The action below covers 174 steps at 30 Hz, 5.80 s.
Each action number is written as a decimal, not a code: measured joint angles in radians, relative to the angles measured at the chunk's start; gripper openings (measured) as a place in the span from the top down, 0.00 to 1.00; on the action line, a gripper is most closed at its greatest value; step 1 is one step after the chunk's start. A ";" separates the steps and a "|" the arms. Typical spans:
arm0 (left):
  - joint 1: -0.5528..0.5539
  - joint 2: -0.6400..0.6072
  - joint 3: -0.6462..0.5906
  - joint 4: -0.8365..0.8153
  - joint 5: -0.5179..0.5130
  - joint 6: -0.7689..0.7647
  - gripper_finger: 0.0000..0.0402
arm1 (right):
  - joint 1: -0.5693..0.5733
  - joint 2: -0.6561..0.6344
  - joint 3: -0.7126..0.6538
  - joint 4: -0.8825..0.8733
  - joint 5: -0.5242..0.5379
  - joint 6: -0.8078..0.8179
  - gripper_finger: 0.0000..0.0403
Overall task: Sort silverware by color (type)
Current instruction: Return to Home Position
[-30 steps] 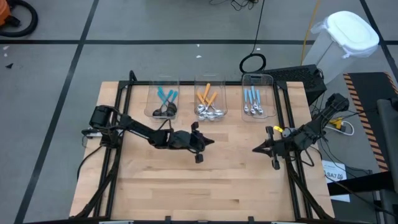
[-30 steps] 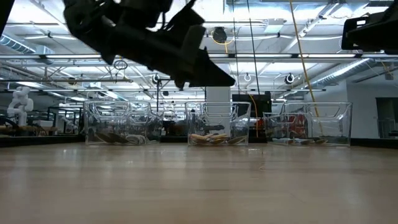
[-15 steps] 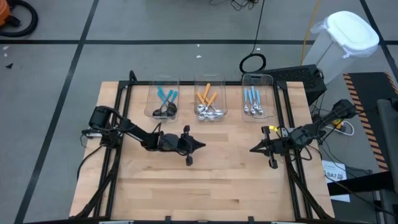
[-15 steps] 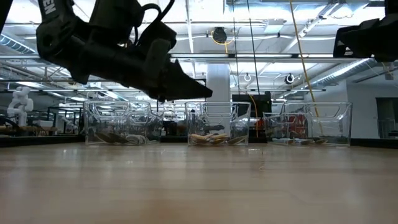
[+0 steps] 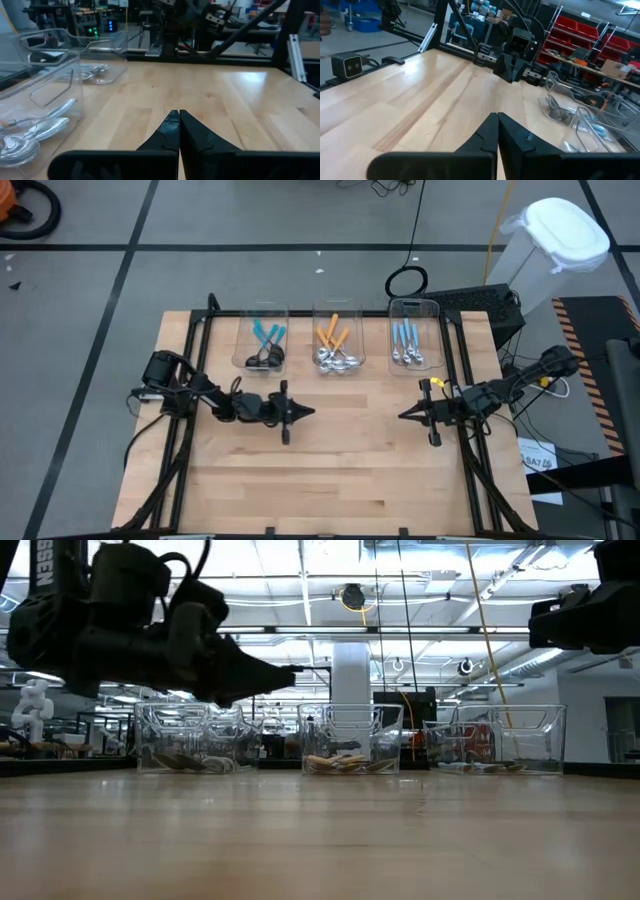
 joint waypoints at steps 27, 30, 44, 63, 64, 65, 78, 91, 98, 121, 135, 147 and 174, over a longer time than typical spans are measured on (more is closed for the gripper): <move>-0.051 -0.112 -0.367 0.208 -0.043 -0.002 1.00 | -0.030 0.000 -0.001 -0.098 0.002 0.087 1.00; -0.072 -0.193 -0.398 0.176 -0.071 0.010 1.00 | -0.030 0.001 -0.001 -0.117 0.001 0.127 1.00; -0.106 -0.565 -0.397 -0.229 -0.071 0.148 1.00 | -0.030 -0.052 -0.002 -0.080 0.106 0.092 1.00; -0.106 -1.528 -0.397 -1.191 -0.159 0.160 1.00 | -0.145 -0.216 -0.002 -0.149 -0.154 0.039 1.00; -0.106 -1.570 -0.397 -1.219 -0.158 0.169 1.00 | -0.151 -0.216 -0.002 -0.152 -0.157 0.040 1.00; -0.106 -1.617 -0.397 -1.242 -0.158 0.182 1.00 | -0.156 -0.216 -0.002 -0.153 -0.157 0.040 1.00; -0.045 -1.840 -0.394 -1.303 -0.080 0.302 1.00 | -0.204 -0.217 -0.002 -0.159 -0.157 0.038 1.00; 0.205 -1.839 -0.395 -1.349 0.235 0.199 1.00 | -0.233 -0.220 -0.002 -0.138 -0.156 0.024 1.00; 0.214 -1.838 -0.396 -1.348 0.237 0.142 1.00 | -0.267 -0.219 -0.002 -0.140 -0.156 0.063 1.00; 0.214 -1.838 -0.396 -1.346 0.236 0.125 1.00 | -0.344 -0.197 -0.002 -0.178 -0.286 0.094 1.00; 0.214 -1.838 -0.396 -1.346 0.235 0.125 1.00 | -0.344 -0.197 -0.002 -0.166 -0.284 0.093 1.00; 0.214 -1.838 -0.396 -1.346 0.235 0.126 1.00 | -0.344 -0.198 -0.002 -0.164 -0.284 0.093 1.00; 0.214 -1.838 -0.396 -1.346 0.235 0.126 1.00 | -0.344 -0.198 -0.002 -0.163 -0.284 0.093 1.00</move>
